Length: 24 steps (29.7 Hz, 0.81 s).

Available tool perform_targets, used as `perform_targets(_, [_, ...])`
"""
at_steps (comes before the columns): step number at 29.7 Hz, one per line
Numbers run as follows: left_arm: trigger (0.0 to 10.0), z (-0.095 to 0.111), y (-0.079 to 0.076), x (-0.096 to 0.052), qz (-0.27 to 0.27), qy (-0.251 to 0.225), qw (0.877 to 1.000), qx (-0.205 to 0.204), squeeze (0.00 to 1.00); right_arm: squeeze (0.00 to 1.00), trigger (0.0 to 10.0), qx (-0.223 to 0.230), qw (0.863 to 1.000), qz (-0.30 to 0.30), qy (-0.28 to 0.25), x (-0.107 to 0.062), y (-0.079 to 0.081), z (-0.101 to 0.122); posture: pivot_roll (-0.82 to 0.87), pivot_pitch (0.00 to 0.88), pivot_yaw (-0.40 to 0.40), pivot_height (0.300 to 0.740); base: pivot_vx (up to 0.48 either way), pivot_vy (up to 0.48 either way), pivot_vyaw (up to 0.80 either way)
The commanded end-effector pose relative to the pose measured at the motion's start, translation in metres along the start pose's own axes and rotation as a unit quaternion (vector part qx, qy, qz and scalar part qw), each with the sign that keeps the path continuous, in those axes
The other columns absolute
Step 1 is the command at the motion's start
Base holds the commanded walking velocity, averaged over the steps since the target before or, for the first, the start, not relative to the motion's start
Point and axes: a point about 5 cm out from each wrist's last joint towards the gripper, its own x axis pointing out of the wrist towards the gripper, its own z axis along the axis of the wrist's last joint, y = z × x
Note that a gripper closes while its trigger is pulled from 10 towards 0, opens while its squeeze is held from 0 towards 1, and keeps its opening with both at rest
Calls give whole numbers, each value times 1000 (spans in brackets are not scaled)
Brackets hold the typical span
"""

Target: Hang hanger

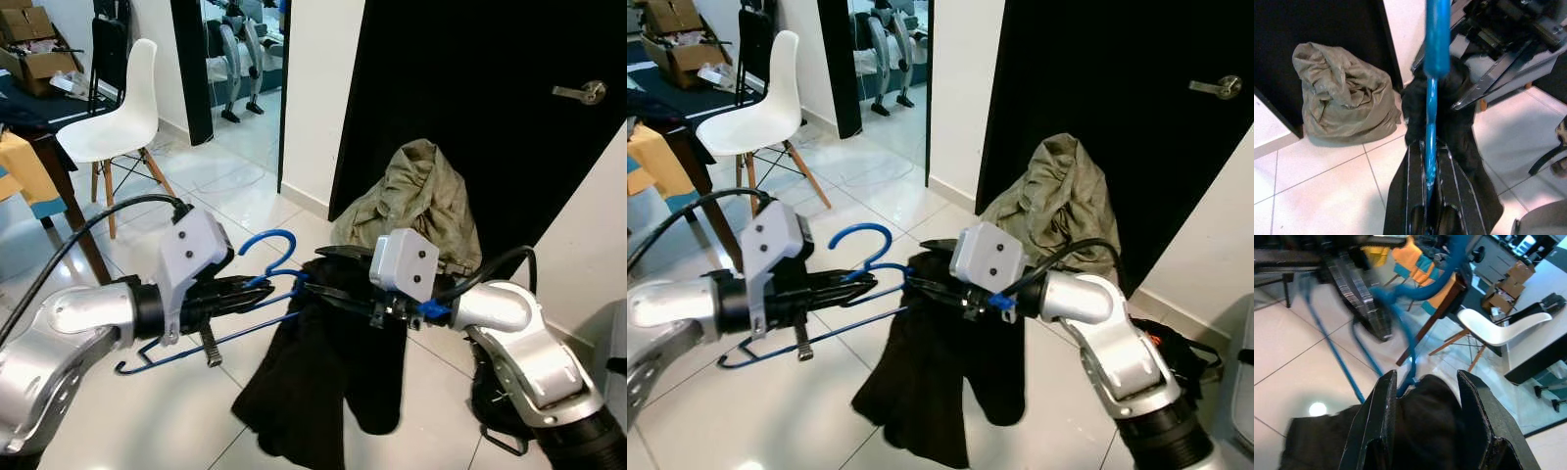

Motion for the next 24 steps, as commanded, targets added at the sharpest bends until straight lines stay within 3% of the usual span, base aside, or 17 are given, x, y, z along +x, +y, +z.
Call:
perform_targets(1, [10000,12,7,1,-11,-19,999,31,0,0,10000,2,1000,28,0,-1,4,0,-25,202,-72,740,0,0,0])
perform_targets(5, [10000,23,4,2,-72,-43,996,21,0,0,10000,-9,999,32,8,-6,-1,0,-38,204,-67,740,0,0,0])
perform_targets(7, [10000,23,4,2,-72,-43,996,21,0,0,10000,-9,999,32,8,-6,-1,0,-38,204,-67,740,0,0,0])
perform_targets(9, [10000,29,-3,2,-116,-53,992,17,0,0,10000,-34,998,41,20,-8,-3,-2,-36,204,-70,740,0,0,0])
perform_targets(22, [10000,32,-5,0,-129,-55,990,19,0,0,10000,-62,995,72,36,-9,-2,-6,-38,201,-75,740,0,0,0])
perform_targets(23, [10000,30,-5,0,-128,-52,990,20,0,0,4627,-62,994,80,35,-9,-1,-5,-38,199,-75,740,0,0,0])
perform_targets(24, [10000,30,-5,0,-128,-52,990,20,0,0,4627,-62,994,80,35,-9,-1,-5,-38,199,-75,740,0,0,0])
